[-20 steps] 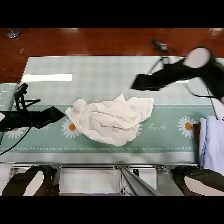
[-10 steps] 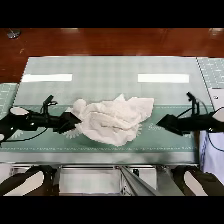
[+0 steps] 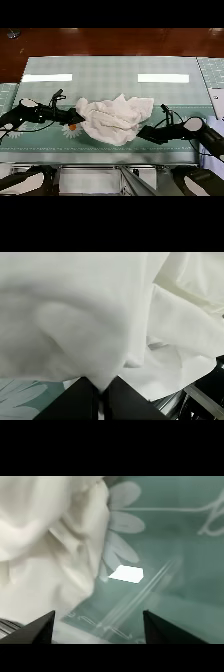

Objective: Fold the shirts.

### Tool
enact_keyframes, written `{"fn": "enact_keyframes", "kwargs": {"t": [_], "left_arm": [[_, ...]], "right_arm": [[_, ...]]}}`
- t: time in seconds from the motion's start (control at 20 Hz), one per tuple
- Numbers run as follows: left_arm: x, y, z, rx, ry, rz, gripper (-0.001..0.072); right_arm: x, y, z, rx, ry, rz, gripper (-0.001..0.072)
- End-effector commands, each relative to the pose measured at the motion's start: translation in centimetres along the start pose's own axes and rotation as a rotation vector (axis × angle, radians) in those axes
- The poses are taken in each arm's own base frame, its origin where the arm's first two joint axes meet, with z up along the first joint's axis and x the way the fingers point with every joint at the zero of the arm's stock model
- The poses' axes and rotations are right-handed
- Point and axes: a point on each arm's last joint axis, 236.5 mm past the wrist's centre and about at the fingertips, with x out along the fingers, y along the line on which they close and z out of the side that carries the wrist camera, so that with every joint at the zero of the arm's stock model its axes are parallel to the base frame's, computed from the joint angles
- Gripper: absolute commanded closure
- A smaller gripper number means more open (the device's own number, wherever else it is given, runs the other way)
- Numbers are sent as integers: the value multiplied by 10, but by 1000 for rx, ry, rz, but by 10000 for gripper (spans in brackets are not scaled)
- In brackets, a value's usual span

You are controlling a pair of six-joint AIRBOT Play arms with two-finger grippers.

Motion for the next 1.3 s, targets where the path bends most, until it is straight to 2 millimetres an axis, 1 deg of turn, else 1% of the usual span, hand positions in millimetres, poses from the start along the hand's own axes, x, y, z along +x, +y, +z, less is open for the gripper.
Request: {"fn": "enact_keyframes", "kwargs": {"t": [0.0, 0.1, 0.15, 0.2, 0.25, 0.3, 0.35, 0.4, 0.45, 0.5, 0.55, 0.6, 0.65, 0.7, 0.75, 0.8, 0.85, 0.9, 0.95, 1.0, 1.05, 1.1, 1.15, 1.25], "left_arm": [[0, -3, 1, 17, 5, -6, 687], [0, -3, 1, 17, 6, -7, 687], [0, -3, 1, 17, 3, -7, 687], [0, -5, 3, 14, -4, -12, 687], [-2, -11, 6, 19, -19, -32, 687], [-6, -21, 11, 29, -46, -60, 687], [-14, -35, 19, 57, -85, -86, 687], [-27, -54, 29, 93, -129, -115, 687], [-48, -80, 43, 148, -193, -151, 687], [-73, -108, 57, 213, -268, -181, 687], [-106, -143, 71, 298, -364, -211, 687], [-140, -178, 81, 384, -458, -233, 687], [-180, -215, 90, 482, -572, -240, 688], [-219, -249, 94, 557, -680, -241, 688], [-260, -286, 92, 630, -785, -251, 687], [-294, -319, 82, 709, -860, -260, 688], [-325, -352, 65, 797, -923, -270, 688], [-350, -382, 45, 885, -980, -271, 688], [-370, -404, 25, 961, -1030, -264, 688], [-386, -421, 7, 1008, -1071, -251, 688], [-399, -433, -12, 1045, -1106, -224, 688], [-406, -438, -27, 1079, -1127, -181, 688], [-411, -439, -40, 1098, -1141, -128, 688], [-416, -429, -63, 1103, -1157, -8, 688]], "right_arm": [[32, 27, 12, 26, -28, 73, 94], [47, 41, 15, 19, 2, 90, 94], [54, 44, 17, 17, 16, 85, 108], [61, 48, 21, 16, 29, 78, 252], [63, 53, 26, 17, 39, 85, 501], [61, 64, 32, -34, 38, 102, 679], [52, 79, 42, -105, 18, 117, 681], [38, 94, 55, -181, -5, 120, 681], [15, 112, 75, -261, -49, 112, 681], [-14, 130, 98, -323, -116, 98, 681], [-55, 154, 126, -390, -218, 82, 681], [-100, 177, 149, -449, -322, 66, 681], [-149, 199, 170, -507, -435, 43, 681], [-204, 220, 185, -551, -549, 17, 681], [-256, 243, 189, -597, -646, 10, 681], [-300, 265, 182, -650, -724, 18, 681], [-341, 287, 166, -717, -794, 20, 681], [-374, 304, 146, -779, -846, 17, 681], [-400, 318, 121, -840, -883, 21, 682], [-418, 326, 96, -888, -908, 28, 682], [-428, 329, 72, -929, -919, 42, 681], [-434, 326, 49, -970, -917, 30, 681], [-436, 317, 26, -992, -899, 11, 681], [-438, 300, -11, -1022, -879, -23, 681]]}}
